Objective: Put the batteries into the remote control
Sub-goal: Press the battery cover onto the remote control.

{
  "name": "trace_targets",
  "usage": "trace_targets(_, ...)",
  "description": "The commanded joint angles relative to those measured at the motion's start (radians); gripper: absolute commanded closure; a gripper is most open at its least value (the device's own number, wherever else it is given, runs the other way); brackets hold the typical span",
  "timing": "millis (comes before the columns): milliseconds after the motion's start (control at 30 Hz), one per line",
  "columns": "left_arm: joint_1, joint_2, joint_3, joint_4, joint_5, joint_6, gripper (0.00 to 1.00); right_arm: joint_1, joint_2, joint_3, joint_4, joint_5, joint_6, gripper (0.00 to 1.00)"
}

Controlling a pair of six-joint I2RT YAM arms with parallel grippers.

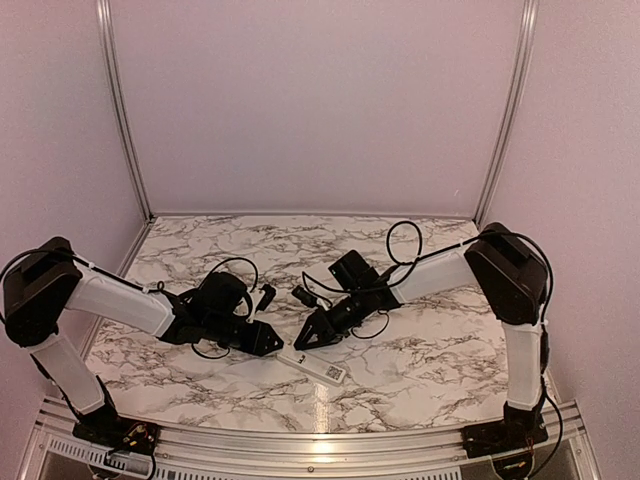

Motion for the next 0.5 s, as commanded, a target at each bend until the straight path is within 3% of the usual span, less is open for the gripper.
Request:
trace_targets(0,0.006,0.021,0.033,-0.015,0.007,0.031,0.73,0.014,0.027,0.038,-0.026,0.0,-0.024,0.68)
trace_targets(467,0.005,0.046,0.042,-0.019,0.03,0.048,0.81,0.026,0.031,0.035,-0.064,0.014,-0.062,0.7)
